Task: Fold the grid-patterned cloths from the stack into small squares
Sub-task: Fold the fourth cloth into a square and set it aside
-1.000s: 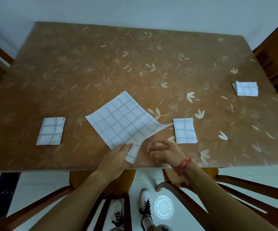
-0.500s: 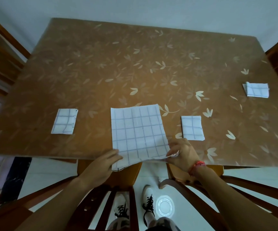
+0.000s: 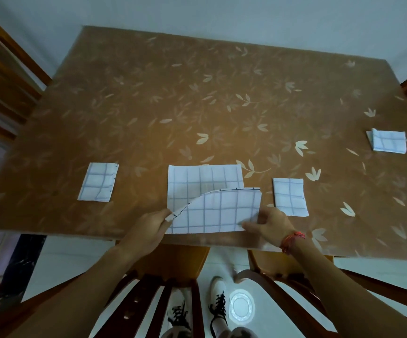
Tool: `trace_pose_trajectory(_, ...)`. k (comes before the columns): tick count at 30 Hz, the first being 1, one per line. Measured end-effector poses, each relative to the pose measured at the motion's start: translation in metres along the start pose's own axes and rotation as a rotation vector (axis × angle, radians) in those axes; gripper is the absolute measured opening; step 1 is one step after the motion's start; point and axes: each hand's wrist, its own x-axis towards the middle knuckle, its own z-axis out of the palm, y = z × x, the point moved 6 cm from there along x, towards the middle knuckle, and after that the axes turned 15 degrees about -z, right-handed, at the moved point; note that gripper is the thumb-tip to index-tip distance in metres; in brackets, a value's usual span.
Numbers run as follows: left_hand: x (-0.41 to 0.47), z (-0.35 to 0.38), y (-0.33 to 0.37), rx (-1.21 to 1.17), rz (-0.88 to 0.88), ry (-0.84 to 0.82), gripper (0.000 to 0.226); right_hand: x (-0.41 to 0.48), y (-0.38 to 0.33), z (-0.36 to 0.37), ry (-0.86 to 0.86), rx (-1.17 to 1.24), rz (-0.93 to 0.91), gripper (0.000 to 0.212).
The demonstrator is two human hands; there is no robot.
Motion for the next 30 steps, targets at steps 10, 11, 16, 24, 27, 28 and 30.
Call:
trace_pose_trajectory(10, 0.051, -0.011, 0.007, -0.190, -0.210, 0.021, 0.029, 0.047, 0.021, -0.002, 0.015, 0.001, 0.106, 0.030)
trace_pose_trajectory(11, 0.055, -0.012, 0.006, -0.208, -0.222, 0.050, 0.027, 0.051, 0.023, -0.002, 0.008, 0.003, 0.122, 0.031)
trace_pose_trajectory(16, 0.064, -0.011, -0.002, -0.374, -0.313, 0.086, 0.017, 0.063, 0.023, 0.000, -0.045, -0.060, 0.143, 0.019)
trace_pose_trajectory(24, 0.043, 0.001, -0.020, -0.564, -0.327, 0.026, 0.087, 0.066, 0.027, -0.003, 0.057, -0.114, 0.247, 0.025)
trace_pose_trajectory(27, 0.036, 0.004, -0.023, -0.520, -0.303, 0.044, 0.093, 0.066, 0.026, -0.004, 0.082, -0.120, 0.279, 0.026)
trace_pose_trajectory(28, 0.036, 0.005, -0.022, -0.481, -0.285, 0.054, 0.090, 0.066, 0.026, -0.004, 0.088, -0.117, 0.289, 0.025)
trace_pose_trajectory(30, 0.036, 0.005, -0.019, -0.384, -0.248, 0.093, 0.083, 0.067, 0.025, -0.004, 0.097, -0.110, 0.300, 0.024)
